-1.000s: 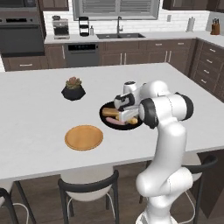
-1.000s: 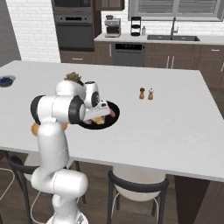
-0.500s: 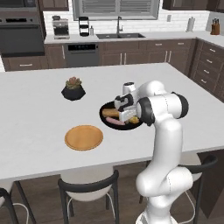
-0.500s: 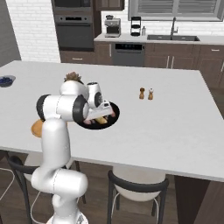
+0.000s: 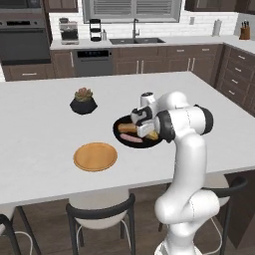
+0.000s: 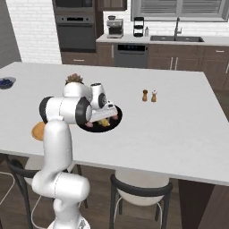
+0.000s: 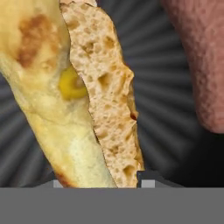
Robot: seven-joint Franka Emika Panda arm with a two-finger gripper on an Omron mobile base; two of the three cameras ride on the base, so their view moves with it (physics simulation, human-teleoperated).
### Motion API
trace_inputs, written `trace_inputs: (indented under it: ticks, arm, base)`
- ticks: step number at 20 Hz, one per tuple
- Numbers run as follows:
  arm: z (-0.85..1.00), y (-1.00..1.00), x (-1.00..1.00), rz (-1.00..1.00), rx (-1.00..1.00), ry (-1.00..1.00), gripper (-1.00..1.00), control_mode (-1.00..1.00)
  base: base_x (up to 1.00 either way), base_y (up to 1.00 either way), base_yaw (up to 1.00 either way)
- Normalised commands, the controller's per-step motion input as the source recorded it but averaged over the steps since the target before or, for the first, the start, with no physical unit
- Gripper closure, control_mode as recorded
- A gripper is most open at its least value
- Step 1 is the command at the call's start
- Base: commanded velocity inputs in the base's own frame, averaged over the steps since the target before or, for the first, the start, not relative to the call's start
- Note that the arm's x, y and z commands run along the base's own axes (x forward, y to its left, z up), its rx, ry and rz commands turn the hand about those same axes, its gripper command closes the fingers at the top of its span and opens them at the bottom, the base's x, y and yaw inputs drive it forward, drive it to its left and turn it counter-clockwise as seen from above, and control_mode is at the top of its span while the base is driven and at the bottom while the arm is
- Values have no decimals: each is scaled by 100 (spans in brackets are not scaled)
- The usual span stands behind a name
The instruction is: Place one bun and one sausage from the bowl on each plate.
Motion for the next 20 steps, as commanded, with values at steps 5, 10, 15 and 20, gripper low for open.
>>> trace_inputs:
  ticks: [5, 10, 15, 20]
  arm:
    - [76, 0, -70, -1, 1, -36, 100, -100]
    - [72, 0, -100, 0, 5, -46, 100, -100]
    - [9, 1, -20, 0, 1, -8, 100, 100]
    - [0, 0, 0, 0, 0, 0, 100, 100]
  base:
    - [0, 0, 0]
    - [0, 0, 0]
    - [-80, 39, 2]
    - [-58, 100, 8]
